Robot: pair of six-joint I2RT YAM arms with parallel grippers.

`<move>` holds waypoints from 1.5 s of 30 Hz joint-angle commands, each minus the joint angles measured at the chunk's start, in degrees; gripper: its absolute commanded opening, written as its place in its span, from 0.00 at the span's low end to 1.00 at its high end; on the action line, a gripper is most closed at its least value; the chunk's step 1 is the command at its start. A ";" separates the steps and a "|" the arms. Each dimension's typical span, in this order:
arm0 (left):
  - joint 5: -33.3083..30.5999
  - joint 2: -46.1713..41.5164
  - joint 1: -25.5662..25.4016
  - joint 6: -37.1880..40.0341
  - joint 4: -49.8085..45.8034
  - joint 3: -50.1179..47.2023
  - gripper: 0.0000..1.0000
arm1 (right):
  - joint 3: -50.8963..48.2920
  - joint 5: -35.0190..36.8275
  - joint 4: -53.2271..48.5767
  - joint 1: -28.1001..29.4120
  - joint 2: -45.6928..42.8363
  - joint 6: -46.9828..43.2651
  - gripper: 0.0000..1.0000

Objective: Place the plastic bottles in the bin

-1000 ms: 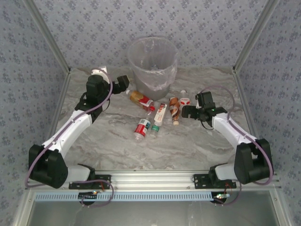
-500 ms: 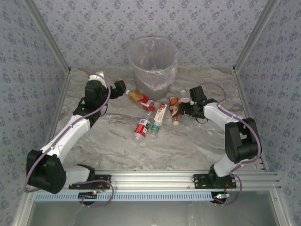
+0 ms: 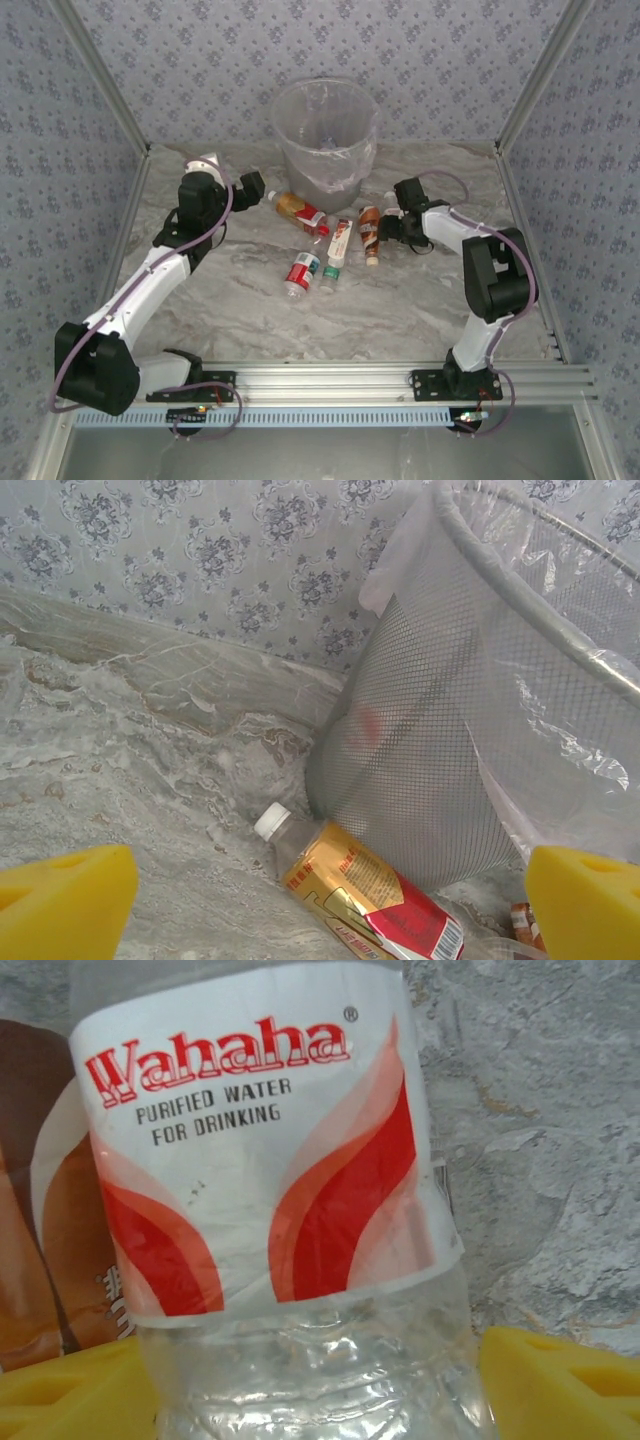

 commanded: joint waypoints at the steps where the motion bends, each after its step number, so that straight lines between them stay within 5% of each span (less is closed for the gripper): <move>1: -0.67 -1.38 0.29 -0.37 -0.17 -0.17 0.99 | 2.46 4.05 -3.66 0.20 1.46 -0.67 0.81; 8: -0.60 -0.80 0.29 -0.64 -0.50 0.17 0.99 | 7.04 1.75 -4.67 -0.03 5.72 -5.42 0.88; 17: -0.52 -1.25 0.29 -0.99 -1.20 -0.24 1.00 | 14.57 -1.80 -8.91 -0.66 13.32 -10.12 0.83; 25: -1.08 -2.21 0.29 -0.90 -1.91 -0.83 0.99 | 16.32 2.16 -11.16 -0.19 16.18 -7.07 0.76; 45: -1.61 -3.01 0.37 -1.43 -2.17 -1.80 0.99 | 4.59 8.03 -2.39 1.50 -0.86 -5.03 0.60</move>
